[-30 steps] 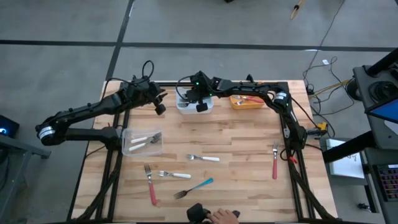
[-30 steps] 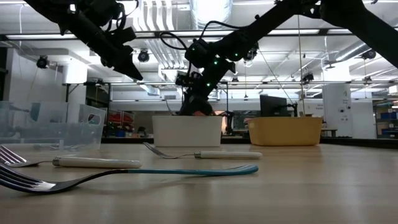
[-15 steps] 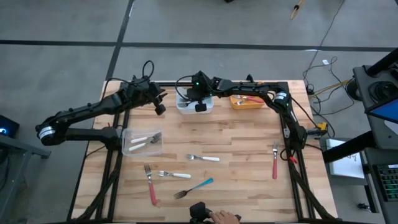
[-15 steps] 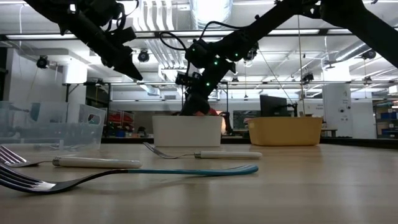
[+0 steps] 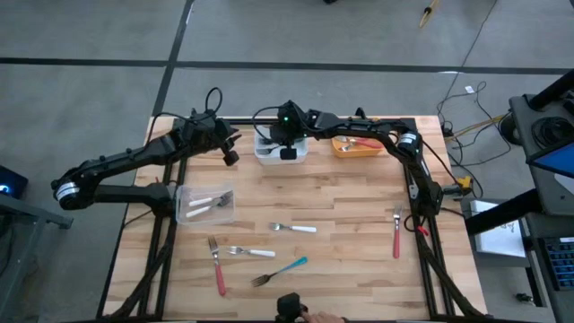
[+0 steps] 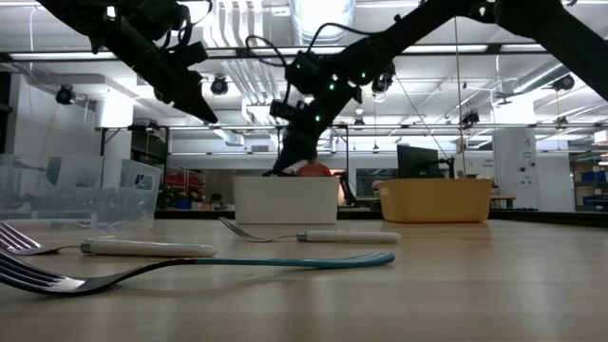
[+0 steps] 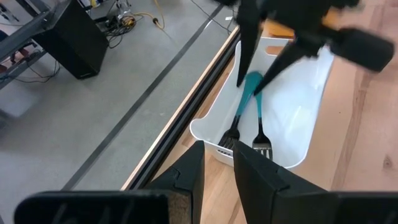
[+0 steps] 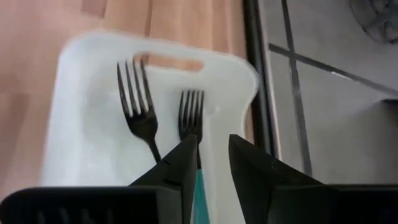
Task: Sort silverware by color (type)
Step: Put the top white fork into the transparent bin
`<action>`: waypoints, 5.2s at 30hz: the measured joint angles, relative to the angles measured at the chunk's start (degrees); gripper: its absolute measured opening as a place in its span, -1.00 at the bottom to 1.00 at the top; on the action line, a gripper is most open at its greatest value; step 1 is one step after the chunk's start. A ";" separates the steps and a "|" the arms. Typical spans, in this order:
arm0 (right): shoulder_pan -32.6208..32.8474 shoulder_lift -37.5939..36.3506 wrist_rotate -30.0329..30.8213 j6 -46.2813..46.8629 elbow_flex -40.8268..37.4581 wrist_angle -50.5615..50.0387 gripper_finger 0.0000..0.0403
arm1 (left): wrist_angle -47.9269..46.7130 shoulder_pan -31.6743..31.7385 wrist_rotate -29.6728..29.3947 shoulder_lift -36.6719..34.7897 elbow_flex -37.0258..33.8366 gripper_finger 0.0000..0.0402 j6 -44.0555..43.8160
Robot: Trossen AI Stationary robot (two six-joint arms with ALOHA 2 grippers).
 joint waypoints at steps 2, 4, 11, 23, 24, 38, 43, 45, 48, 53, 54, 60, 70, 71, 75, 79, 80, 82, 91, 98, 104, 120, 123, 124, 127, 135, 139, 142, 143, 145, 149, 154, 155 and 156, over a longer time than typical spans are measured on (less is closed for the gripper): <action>0.17 -1.28 -0.01 2.57 0.04 -1.03 -0.60 | -0.16 -0.01 0.00 0.00 0.00 -0.67 -0.25; 0.30 -2.65 -0.06 6.39 0.07 -2.35 -0.63 | -0.13 0.00 0.00 0.00 0.00 -0.67 -0.26; 2.49 -8.09 -0.58 21.13 0.07 -9.43 -0.70 | 0.02 0.01 1.66 0.00 -0.12 -0.67 -0.24; 13.24 -9.93 -9.55 35.08 0.07 -21.04 -0.70 | 0.26 -0.47 13.02 -0.22 -1.05 -0.67 -1.06; 14.39 -9.91 -9.55 35.54 0.07 -22.88 -0.70 | 0.26 -0.81 14.70 -0.23 -1.05 -0.67 -2.30; 29.87 -9.84 -8.77 32.88 -3.83 -34.42 -0.74 | 4.84 -19.78 16.45 -0.24 -1.07 -0.67 -13.57; 32.99 -9.78 -4.57 33.35 -9.67 -27.47 -0.79 | 8.33 -28.51 9.42 -0.24 -1.07 -0.67 -15.31; 33.66 -9.77 -4.60 32.92 -12.07 -22.81 -0.82 | 9.37 -31.29 6.99 -0.26 -1.07 -0.67 -16.48; 33.88 -9.77 -5.49 32.49 -15.07 -17.67 -0.86 | 11.00 -34.42 3.61 -0.26 -1.07 -0.67 -17.94; 33.74 -9.77 -6.31 31.59 -18.66 -11.76 -0.89 | 13.83 -37.22 1.64 -0.26 -1.07 -0.67 -21.54; 33.77 -9.77 -6.32 31.08 -19.24 -10.85 -0.89 | 14.21 -37.65 1.55 -0.26 -1.07 -0.67 -22.36; 33.89 -9.77 -3.17 34.42 -21.27 -7.75 -0.77 | 17.72 -40.44 0.83 1.03 -1.07 -0.67 -24.99; 34.29 -9.77 0.08 40.96 -26.26 -3.83 -0.25 | 24.71 -43.70 0.81 5.98 -1.07 -0.67 -25.60; 34.29 -9.77 -0.04 41.06 -26.72 -2.99 -0.21 | 24.78 -43.70 0.81 6.30 -1.07 -0.67 -25.60; 34.27 -9.77 -0.02 40.04 -29.12 2.33 -0.14 | 24.76 -43.70 0.79 7.44 -1.07 -0.67 -25.53; 34.25 -8.52 0.16 39.56 -32.19 12.06 -0.21 | 24.76 -43.70 0.79 7.84 -1.07 -0.67 -24.85; 34.25 -7.85 0.38 39.34 -32.81 13.96 -0.24 | 24.76 -43.70 0.77 7.87 -1.07 -0.67 -24.57; 34.25 -6.56 0.50 38.88 -33.48 17.41 -0.31 | 24.72 -43.70 0.79 7.71 -1.07 -0.67 -24.08; 34.22 -3.29 1.51 37.77 -35.93 25.04 -0.88 | 24.79 -43.62 0.76 7.05 -1.07 -0.67 -21.86; 34.22 -7.35 1.49 32.27 -37.24 28.96 -0.96 | 24.55 -43.59 -3.82 7.04 -1.07 -0.67 -19.85; 33.73 -14.90 5.27 27.40 -39.44 30.55 -0.96 | 23.58 -43.59 -7.11 6.53 -1.07 -0.67 -19.39; 31.36 -28.03 5.28 28.16 -56.51 51.72 -0.96 | 15.34 -43.44 -9.27 5.21 -1.05 -0.67 -19.13; 31.36 -26.73 4.43 29.94 -57.93 51.60 -0.96 | 13.70 -43.49 -5.40 7.71 -1.05 -0.67 -21.59; 31.34 -26.23 4.13 30.63 -58.34 51.49 -0.96 | 13.41 -43.64 -4.56 8.85 -1.05 -0.67 -22.56; 31.38 -24.67 3.93 33.07 -58.80 51.50 -0.96 | 13.13 -44.03 -3.56 13.10 -1.05 -0.67 -25.08; 31.49 -21.94 -0.50 40.95 -58.60 51.58 -0.95 | 13.54 -44.73 -3.03 25.76 -0.34 -0.67 -27.43; 31.58 -21.93 -3.23 43.89 -58.62 51.26 -0.91 | 12.69 -45.05 -1.49 30.16 1.35 -0.67 -27.41; 31.91 -21.91 -3.28 44.85 -58.61 51.34 -0.81 | 11.67 -45.21 -0.16 32.27 2.55 -0.67 -27.41; 32.09 -21.72 -3.09 44.89 -58.61 51.42 -0.77 | 11.59 -45.25 -0.01 32.73 2.81 -0.67 -27.47; 32.40 -21.29 -2.72 44.98 -58.60 51.48 -0.68 | 11.43 -45.42 0.00 33.69 2.95 -0.67 -27.50; 32.78 -19.46 -0.27 45.08 -58.14 51.23 -0.50 | 7.97 -45.67 0.02 35.34 4.09 -0.67 -28.36; 32.76 -15.48 -0.07 43.91 -55.87 51.41 -0.30 | 5.54 -45.71 0.02 36.79 5.25 -0.67 -28.59; 32.76 -14.73 -0.08 43.58 -55.35 51.35 -0.28 | 5.33 -45.71 0.02 37.01 5.44 -0.67 -28.59; 32.76 -13.90 -0.07 43.14 -54.85 51.16 -0.25 | 5.20 -45.71 0.02 37.21 5.47 -0.67 -28.59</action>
